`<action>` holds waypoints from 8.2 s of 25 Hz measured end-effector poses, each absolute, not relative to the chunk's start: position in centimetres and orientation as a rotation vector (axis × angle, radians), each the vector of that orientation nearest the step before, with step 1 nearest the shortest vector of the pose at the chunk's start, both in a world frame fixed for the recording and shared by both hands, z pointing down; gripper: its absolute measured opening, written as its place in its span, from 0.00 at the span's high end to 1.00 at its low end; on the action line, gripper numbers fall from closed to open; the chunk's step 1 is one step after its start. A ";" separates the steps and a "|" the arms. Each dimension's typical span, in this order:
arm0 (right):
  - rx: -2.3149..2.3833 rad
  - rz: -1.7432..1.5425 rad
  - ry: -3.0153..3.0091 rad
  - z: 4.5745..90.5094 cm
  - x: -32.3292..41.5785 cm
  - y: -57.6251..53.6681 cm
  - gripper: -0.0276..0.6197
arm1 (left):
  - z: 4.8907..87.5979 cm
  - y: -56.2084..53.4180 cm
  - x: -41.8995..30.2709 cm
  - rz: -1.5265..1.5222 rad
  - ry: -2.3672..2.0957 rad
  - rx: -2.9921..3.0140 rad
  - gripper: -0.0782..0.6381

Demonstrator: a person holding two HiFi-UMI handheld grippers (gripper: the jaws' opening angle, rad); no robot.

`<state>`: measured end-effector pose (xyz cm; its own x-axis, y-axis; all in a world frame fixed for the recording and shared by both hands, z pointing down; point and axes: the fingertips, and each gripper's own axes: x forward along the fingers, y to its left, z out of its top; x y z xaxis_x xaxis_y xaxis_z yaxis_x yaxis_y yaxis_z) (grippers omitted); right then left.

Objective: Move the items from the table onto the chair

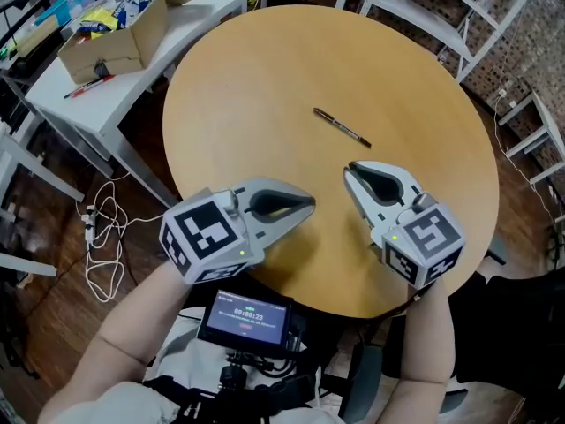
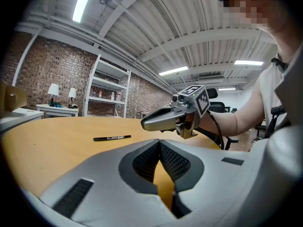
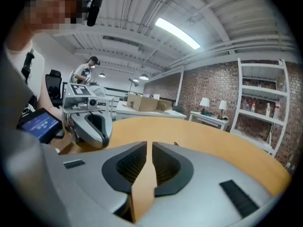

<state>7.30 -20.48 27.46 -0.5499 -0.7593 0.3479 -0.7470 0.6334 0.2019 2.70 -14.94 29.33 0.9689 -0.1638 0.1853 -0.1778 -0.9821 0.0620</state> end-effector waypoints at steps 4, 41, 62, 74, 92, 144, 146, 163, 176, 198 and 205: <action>1.120 -0.055 -2.277 29.1 9.4 -23.2 0.84 | 29.3 -15.0 2.7 0.276 -0.263 3.039 0.88; 1.140 0.160 -2.319 30.8 14.2 -27.0 0.89 | 29.9 -14.4 4.5 0.266 -0.191 3.087 0.88; 1.723 0.029 -2.230 23.1 27.5 -7.6 0.89 | 29.8 -11.2 12.3 0.252 0.010 3.089 0.88; 2.111 0.137 -1.969 24.3 39.4 4.5 0.89 | 29.5 -6.3 19.0 0.273 0.204 3.090 0.88; 2.359 0.466 -1.578 36.6 48.0 14.8 0.89 | 29.3 -3.2 22.1 0.267 0.357 3.080 0.88; 2.310 0.077 -1.961 26.9 38.5 6.3 0.95 | 29.5 -0.1 25.3 0.277 0.406 3.088 0.88; 2.256 0.068 -2.061 26.0 36.3 4.5 0.95 | 29.6 -0.1 25.2 0.278 0.409 3.087 0.88; 1.789 0.093 -2.541 25.1 19.7 -9.8 0.95 | 30.0 -9.5 13.8 0.257 0.049 3.099 0.88; 1.526 0.124 -2.680 25.9 10.2 -15.4 0.95 | 29.9 -15.3 6.0 0.243 -0.219 3.076 0.88; 1.487 0.191 -2.642 28.5 8.7 -16.2 0.95 | 29.8 -16.4 3.5 0.238 -0.292 3.068 0.88; 1.479 0.195 -2.639 28.9 8.7 -16.1 0.95 | 29.8 -16.4 3.5 0.242 -0.292 3.065 0.88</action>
<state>8.68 -16.13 28.93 -0.5191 -0.8400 0.1581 -0.8541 0.5169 -0.0579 3.52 -16.39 29.82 0.9699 -0.1833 0.1606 -0.1915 -0.9808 0.0375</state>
